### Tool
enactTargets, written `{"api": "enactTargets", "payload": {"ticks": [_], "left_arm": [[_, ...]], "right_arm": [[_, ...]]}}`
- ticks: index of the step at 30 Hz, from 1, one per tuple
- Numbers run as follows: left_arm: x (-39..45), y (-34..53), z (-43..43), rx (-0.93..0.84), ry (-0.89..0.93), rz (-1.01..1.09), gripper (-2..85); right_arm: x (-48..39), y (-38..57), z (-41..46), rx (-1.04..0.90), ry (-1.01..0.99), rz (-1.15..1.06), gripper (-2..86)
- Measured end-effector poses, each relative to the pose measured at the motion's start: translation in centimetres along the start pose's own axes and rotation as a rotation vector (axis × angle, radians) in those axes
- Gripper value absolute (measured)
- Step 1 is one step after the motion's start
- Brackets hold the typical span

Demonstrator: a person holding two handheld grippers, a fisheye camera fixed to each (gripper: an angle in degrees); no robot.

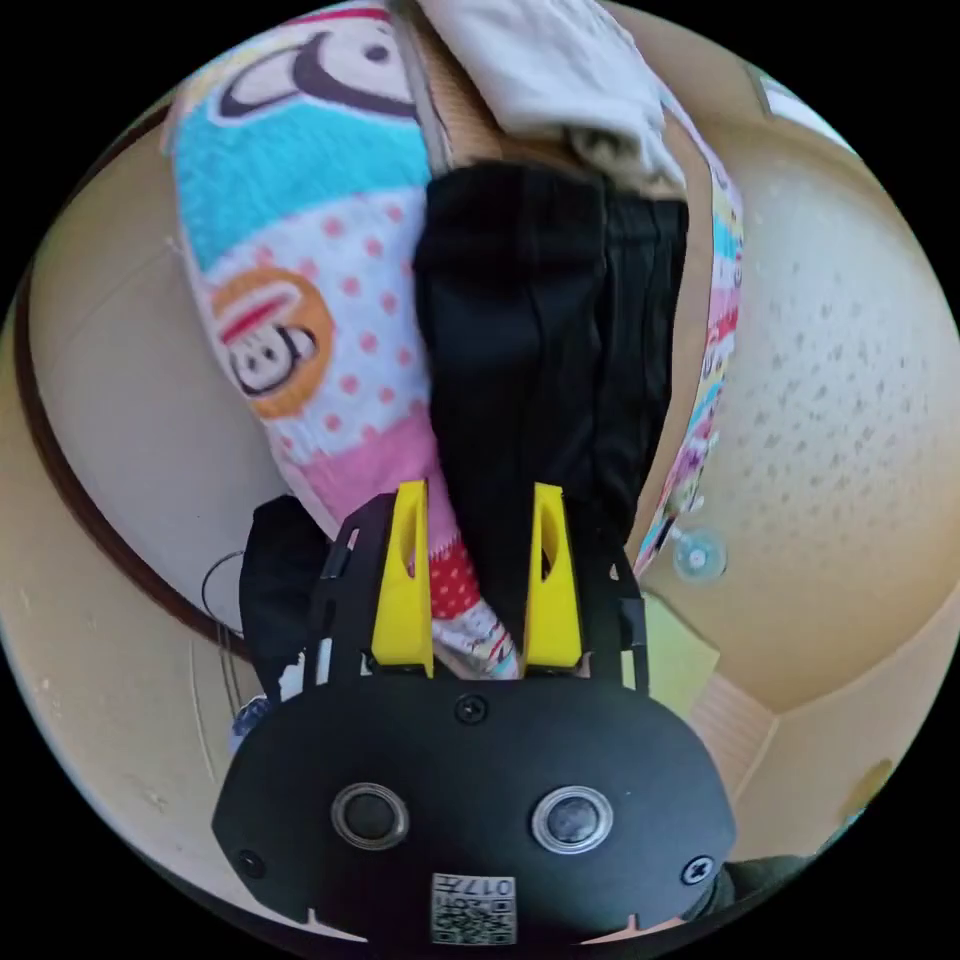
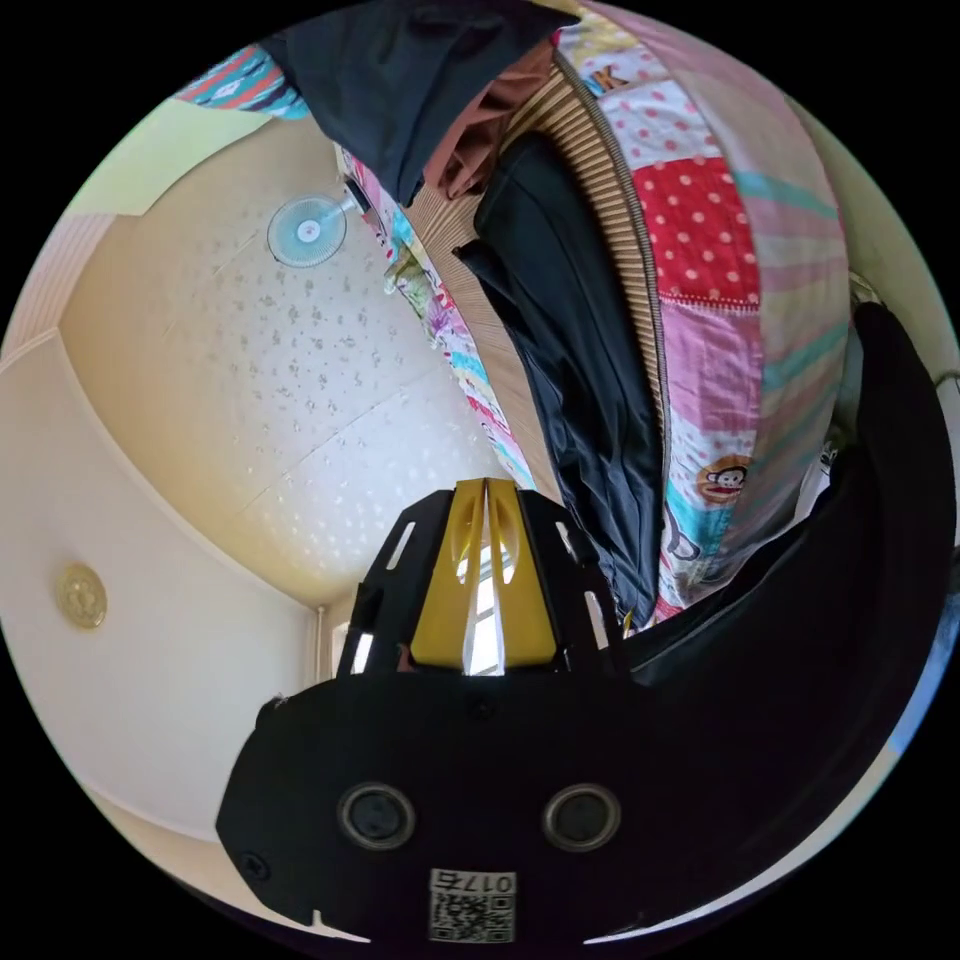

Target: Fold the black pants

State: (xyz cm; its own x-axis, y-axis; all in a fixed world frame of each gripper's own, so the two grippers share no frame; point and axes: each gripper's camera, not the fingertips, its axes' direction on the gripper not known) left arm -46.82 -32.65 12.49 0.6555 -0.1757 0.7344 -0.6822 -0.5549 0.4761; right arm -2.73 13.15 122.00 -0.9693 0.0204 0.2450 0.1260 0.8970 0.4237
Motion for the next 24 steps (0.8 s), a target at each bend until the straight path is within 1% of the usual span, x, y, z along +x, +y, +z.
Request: {"api": "enactTargets", "payload": {"ticks": [1,3,5,6,8,9,10,11,12,13,14,15,16,18,20,22,23,24], "left_arm": [[-0.6,-0.5,-1.5,0.077,0.003,-0.041,15.5],[-1.2,-1.5,-2.9,0.146,0.005,-0.074,14.3],[-1.2,-2.6,-3.1,0.142,-0.006,-0.083,10.6],[-0.7,-3.1,-2.7,0.121,-0.016,-0.068,7.4],[1.0,-3.2,-1.9,0.103,-0.036,-0.046,5.0],[2.9,-2.8,-1.5,0.106,-0.034,0.022,4.5],[5.4,-2.1,-0.9,0.088,0.022,0.137,4.3],[6.7,-1.8,-0.6,0.066,0.055,0.198,4.2],[9.9,-0.8,-0.4,0.025,0.098,0.332,4.1],[13.2,0.5,-1.0,0.012,0.082,0.482,4.0],[15.0,1.3,-1.6,0.017,0.05,0.568,4.0],[18.0,3.2,-3.2,0.059,-0.061,0.721,4.0],[20.0,5.1,-4.8,0.123,-0.182,0.829,4.0],[20.6,6.9,-6.6,0.187,-0.301,0.904,4.1],[18.6,6.8,-7.7,0.222,-0.391,0.83,4.4],[12.3,5.2,-8.2,0.214,-0.429,0.546,4.5],[10.5,5.1,-8.3,0.218,-0.44,0.462,5.0],[6.8,5.3,-8.4,0.225,-0.452,0.3,5.9]], "right_arm": [[-0.3,-0.2,0.2,-0.019,0.017,-0.002,0.6],[-0.3,-0.3,0.2,-0.034,0.03,0.002,0.6],[-0.2,-0.4,-0.2,-0.029,0.031,0.008,0.5],[-0.1,-0.4,-0.6,-0.016,0.031,0.009,0.5],[0.2,-0.5,-1.3,0.006,0.037,0.016,0.5],[0.5,-0.6,-1.6,0.019,0.042,0.024,0.5],[0.8,-0.8,-1.8,0.032,0.048,0.034,0.4],[1.0,-0.9,-1.9,0.04,0.05,0.039,0.4],[1.4,-1.1,-1.9,0.056,0.052,0.05,0.4],[1.8,-1.5,-1.8,0.055,0.056,0.062,0.4],[2.0,-1.9,-1.8,0.035,0.069,0.074,0.4],[2.2,-2.8,-1.7,-0.013,0.147,0.107,0.4],[1.9,-3.6,-1.7,-0.035,0.27,0.12,0.4],[1.2,-4.8,-1.7,-0.06,0.424,0.113,0.4],[1.0,-6.3,-1.1,-0.094,0.534,0.11,0.4],[1.6,-8.2,0.2,-0.145,0.688,0.128,0.3],[1.8,-8.7,0.6,-0.156,0.73,0.137,0.3],[2.4,-9.7,1.6,-0.177,0.809,0.151,0.2]]}}
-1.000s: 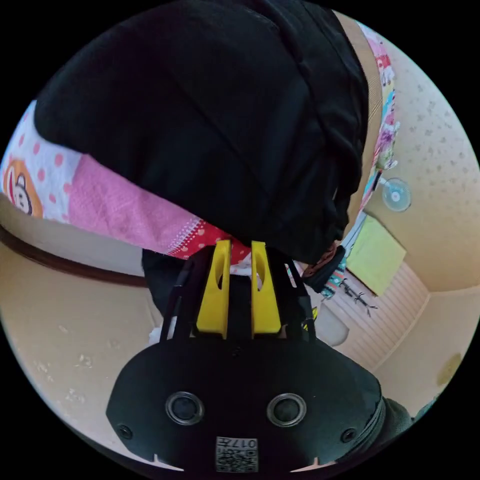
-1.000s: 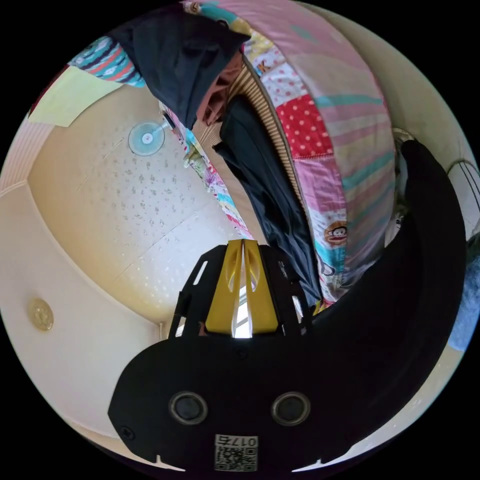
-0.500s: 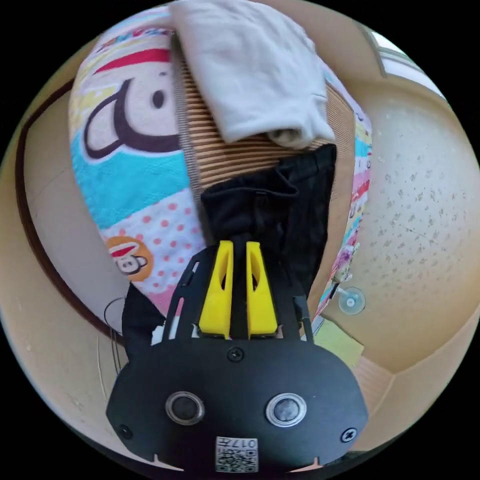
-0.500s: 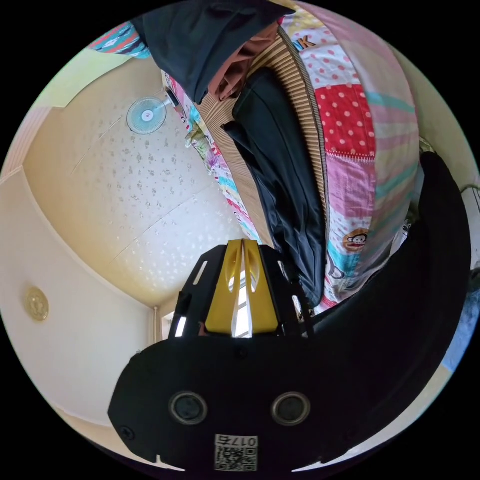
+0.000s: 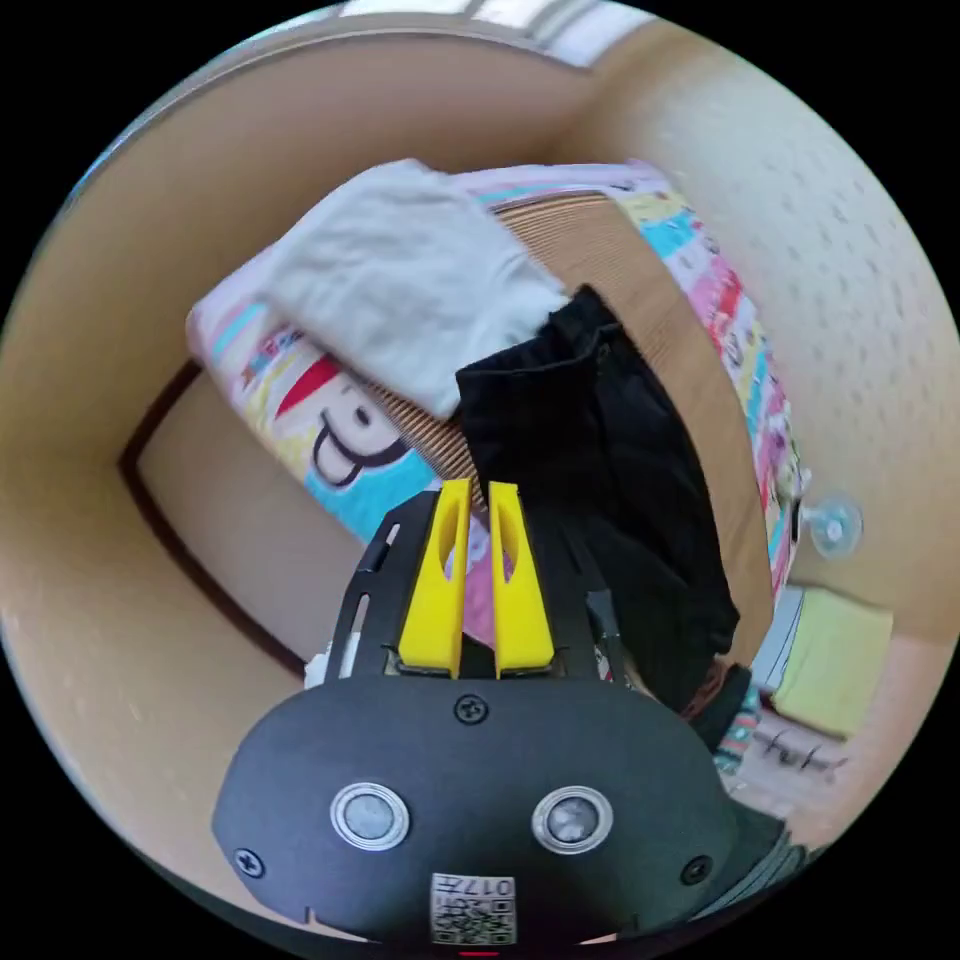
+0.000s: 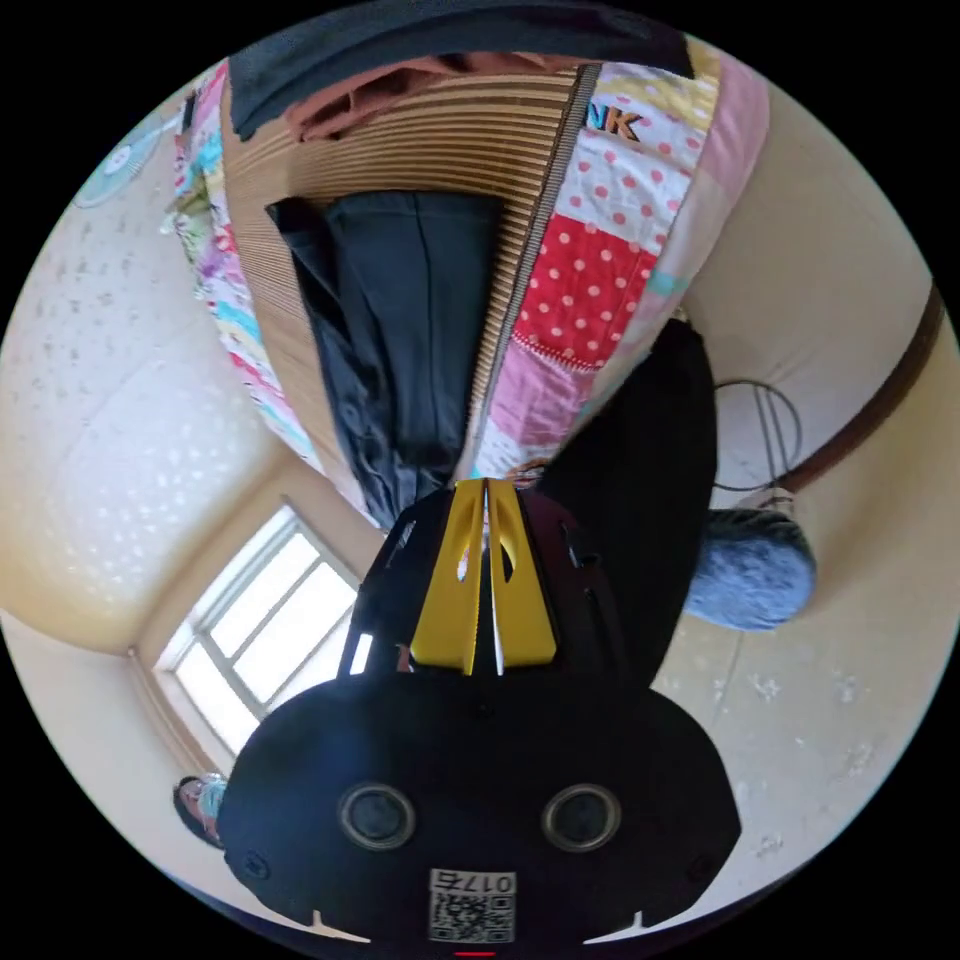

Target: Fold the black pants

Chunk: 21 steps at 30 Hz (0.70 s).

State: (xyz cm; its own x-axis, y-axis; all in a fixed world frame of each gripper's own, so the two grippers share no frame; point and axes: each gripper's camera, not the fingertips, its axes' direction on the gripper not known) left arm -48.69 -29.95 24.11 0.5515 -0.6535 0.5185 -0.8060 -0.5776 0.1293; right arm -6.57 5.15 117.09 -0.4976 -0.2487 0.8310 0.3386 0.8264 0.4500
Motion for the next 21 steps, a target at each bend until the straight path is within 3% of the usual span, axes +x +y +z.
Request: {"api": "enactTargets", "payload": {"ticks": [4,10,16,21], "left_arm": [[-4.9,7.1,4.5,-0.133,0.148,-0.278,7.8],[-3.6,16.1,9.9,-0.328,0.174,-0.329,7.6],[-3.8,21.8,10.5,-0.497,0.034,-0.367,7.2],[-3.1,23.8,8.1,-0.452,-0.011,-0.372,6.9]], "right_arm": [[-2.6,-4.6,3.6,-0.069,0.229,-0.041,0.2],[-8.8,-11.4,9.7,-0.123,0.729,-0.119,0.2],[-15.5,-15.6,15.6,-0.175,1.024,-0.444,0.2],[-15.0,-17.0,18.9,-0.208,1.103,-0.649,0.3]]}}
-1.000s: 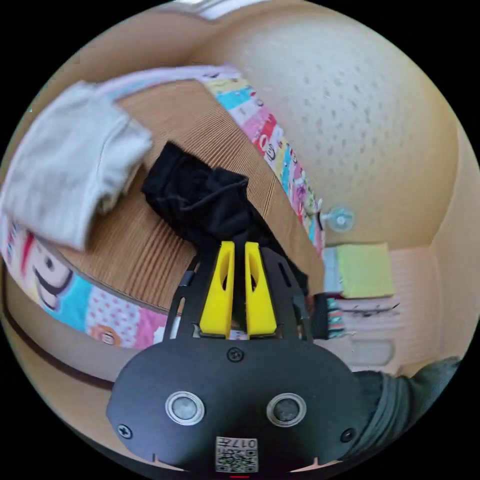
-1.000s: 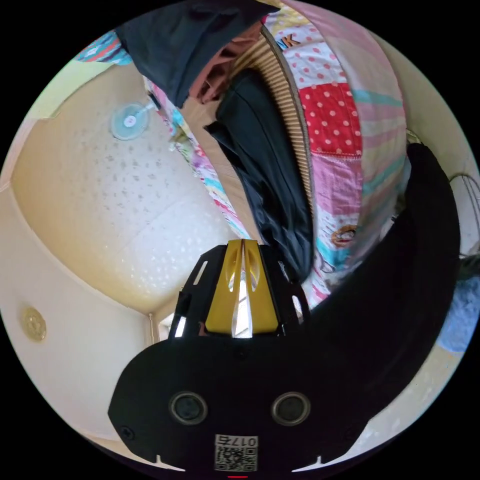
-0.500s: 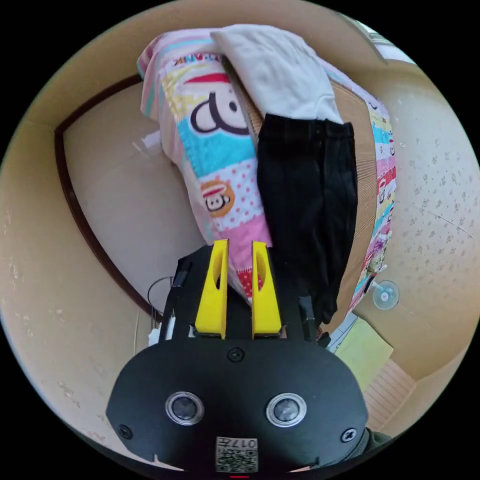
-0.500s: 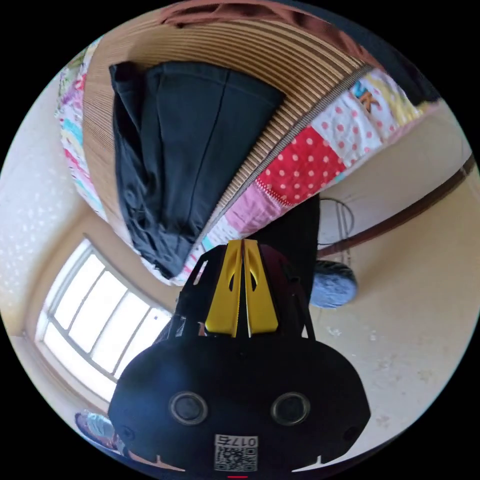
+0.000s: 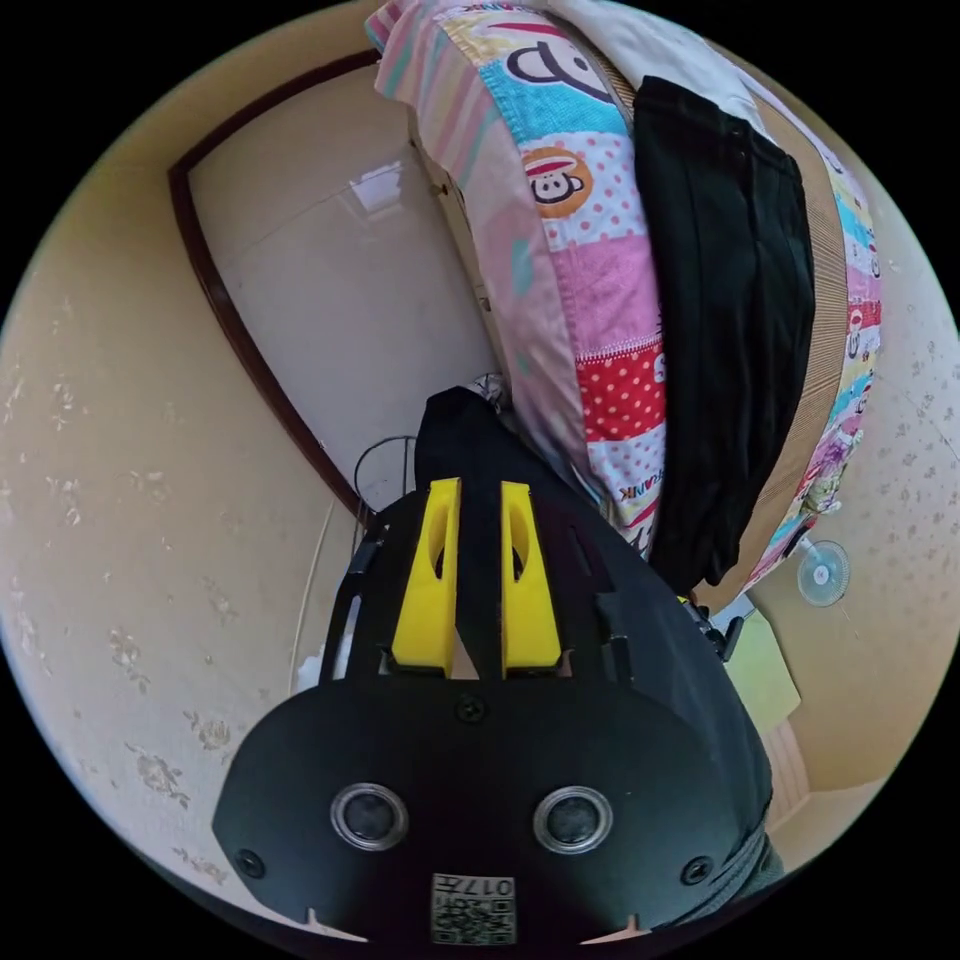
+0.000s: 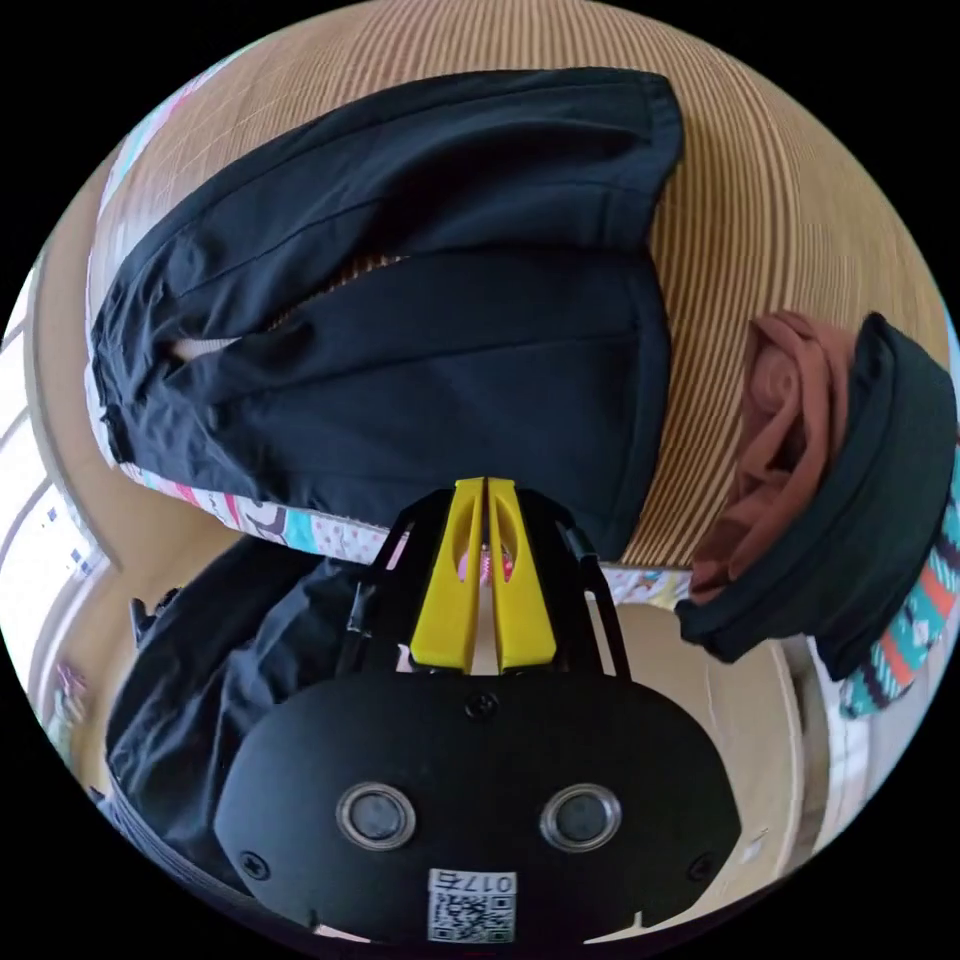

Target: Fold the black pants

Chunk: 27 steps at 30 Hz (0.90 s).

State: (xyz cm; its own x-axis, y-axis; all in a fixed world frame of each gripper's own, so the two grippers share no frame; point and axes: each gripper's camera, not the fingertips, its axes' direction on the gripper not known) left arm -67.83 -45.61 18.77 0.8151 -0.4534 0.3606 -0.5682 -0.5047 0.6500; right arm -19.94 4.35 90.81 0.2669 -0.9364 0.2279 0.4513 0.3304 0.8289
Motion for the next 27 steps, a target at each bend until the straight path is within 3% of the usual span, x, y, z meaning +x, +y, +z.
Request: {"api": "enactTargets", "payload": {"ticks": [3,6,12,14,18,21,24,27], "left_arm": [[1.3,1.3,-0.9,0.013,-0.019,0.044,6.8],[3.5,2.4,-2.0,0.027,-0.112,0.138,6.8],[7.4,3.6,-2.9,0.056,-0.214,0.217,6.8],[8.4,4.2,-2.7,0.073,-0.194,0.248,6.8],[9.9,4.7,-1.2,0.053,-0.177,0.289,6.9],[10.1,5.1,-0.3,0.04,-0.199,0.292,7.0],[9.5,5.6,0.2,0.035,-0.205,0.268,7.3],[8.5,6.2,0.2,0.045,-0.191,0.23,7.6]], "right_arm": [[0.2,0.7,3.7,0.009,-0.015,-0.101,0.4],[1.4,2.4,8.9,-0.042,0.124,-0.065,0.5],[2.8,6.0,12.3,-0.006,0.033,0.066,0.7],[3.3,5.9,11.9,-0.033,-0.031,0.1,1.0],[5.0,6.3,6.1,0.263,-0.184,0.064,2.7],[7.5,4.2,2.2,0.355,-0.242,0.105,8.6],[9.9,1.1,-0.7,0.371,-0.303,0.147,13.3],[11.1,-1.4,-2.5,0.359,-0.351,0.144,11.6]]}}
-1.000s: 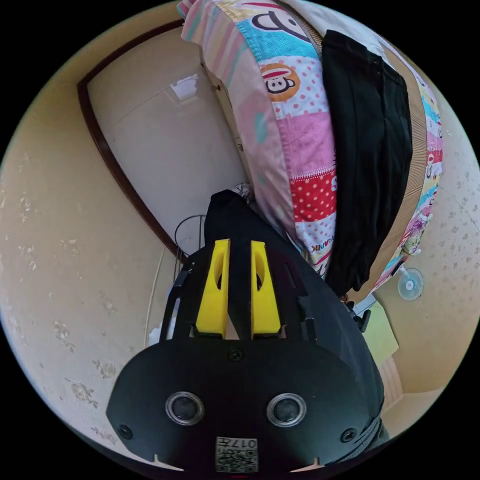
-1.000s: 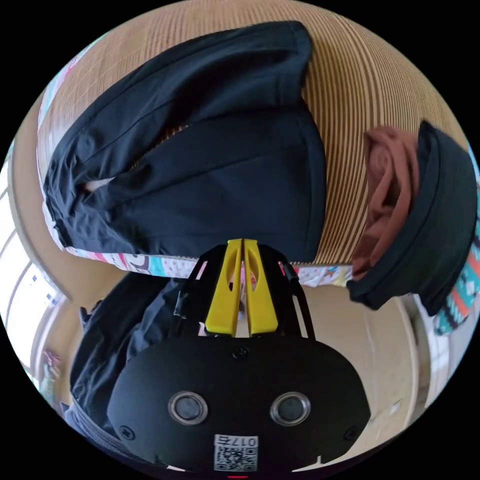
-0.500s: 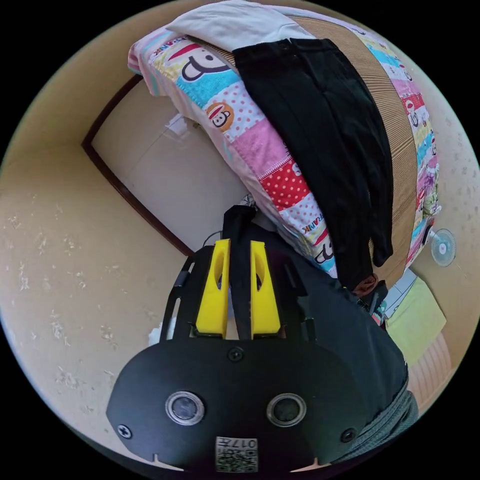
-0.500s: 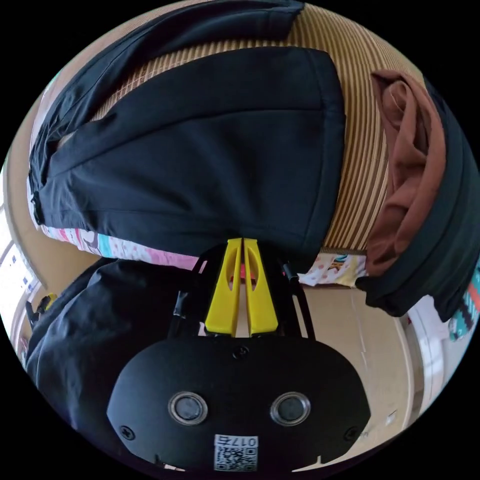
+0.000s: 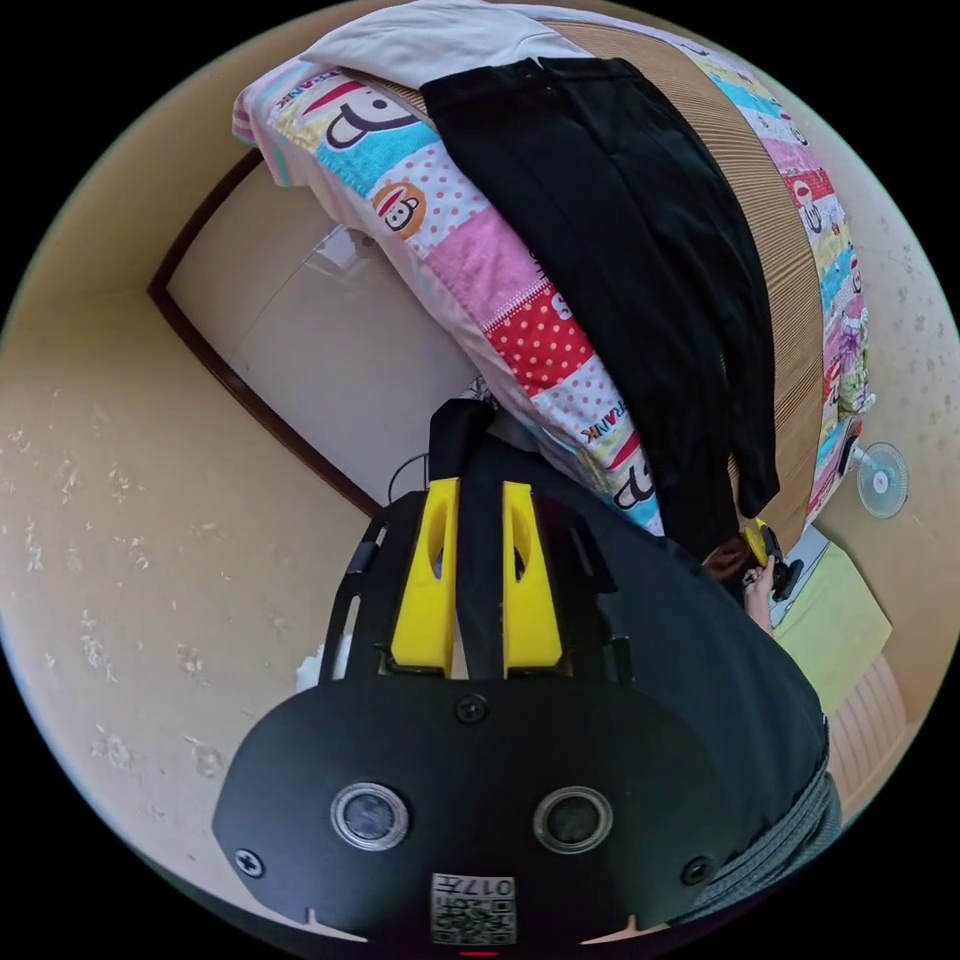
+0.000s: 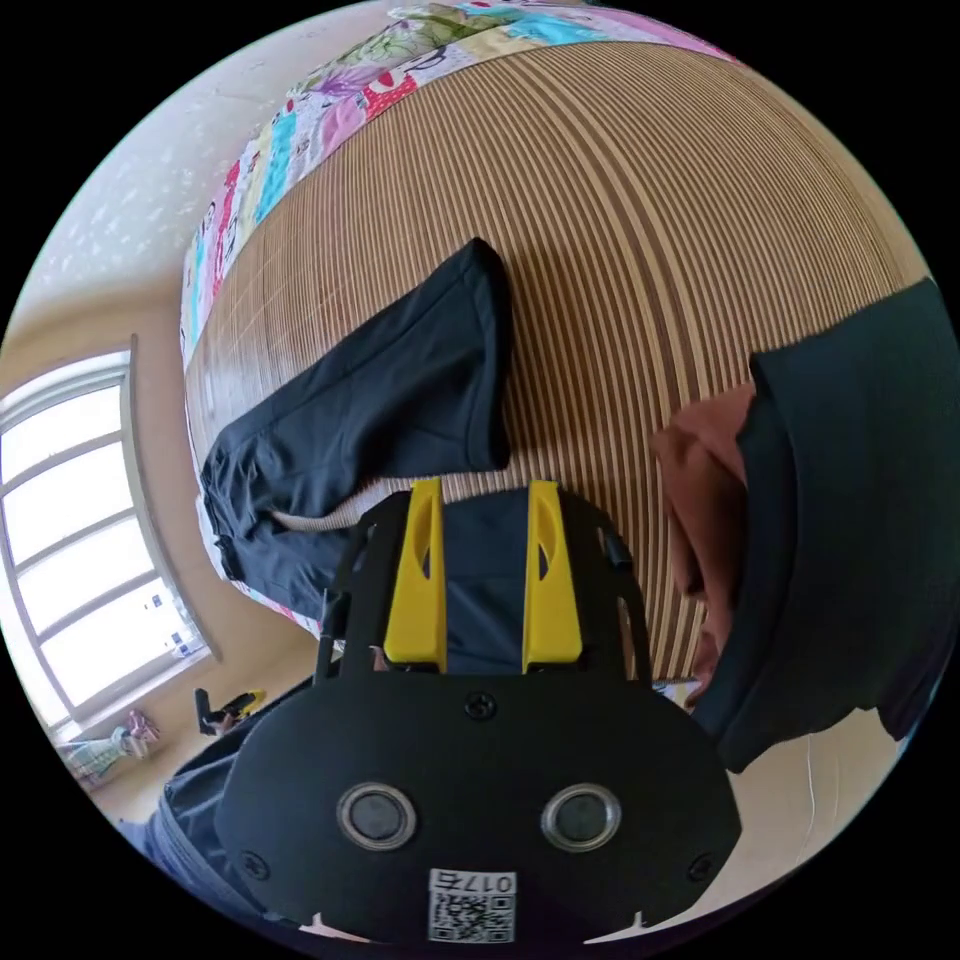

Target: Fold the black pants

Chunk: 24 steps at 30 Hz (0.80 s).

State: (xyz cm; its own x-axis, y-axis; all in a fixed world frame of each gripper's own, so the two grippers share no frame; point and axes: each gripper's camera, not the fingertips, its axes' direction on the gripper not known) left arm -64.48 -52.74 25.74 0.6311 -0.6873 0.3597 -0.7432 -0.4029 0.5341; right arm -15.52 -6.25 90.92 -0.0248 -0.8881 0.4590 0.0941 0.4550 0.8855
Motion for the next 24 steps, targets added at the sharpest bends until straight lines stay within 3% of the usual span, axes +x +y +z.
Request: {"api": "enactTargets", "payload": {"ticks": [5,10,15,18,24], "left_arm": [[-1.9,1.3,-0.4,0.038,0.055,-0.071,7.7],[-3.9,2.8,-0.9,0.083,0.144,-0.142,7.8],[-5.9,3.9,-0.9,0.109,0.161,-0.214,8.1],[-6.8,4.4,-0.6,0.102,0.19,-0.225,8.2],[-8.5,3.4,-0.2,0.041,0.201,-0.225,8.3]], "right_arm": [[-0.5,-3.5,0.4,-0.153,-0.009,0.028,7.4],[-4.3,-5.6,-2.2,-0.327,0.098,-0.136,3.1],[-5.9,-3.6,-11.6,-0.21,0.139,-0.228,2.2],[-3.3,-2.3,-14.6,-0.147,0.17,-0.135,2.3],[2.2,3.4,-17.0,0.067,-0.021,0.163,2.2]]}}
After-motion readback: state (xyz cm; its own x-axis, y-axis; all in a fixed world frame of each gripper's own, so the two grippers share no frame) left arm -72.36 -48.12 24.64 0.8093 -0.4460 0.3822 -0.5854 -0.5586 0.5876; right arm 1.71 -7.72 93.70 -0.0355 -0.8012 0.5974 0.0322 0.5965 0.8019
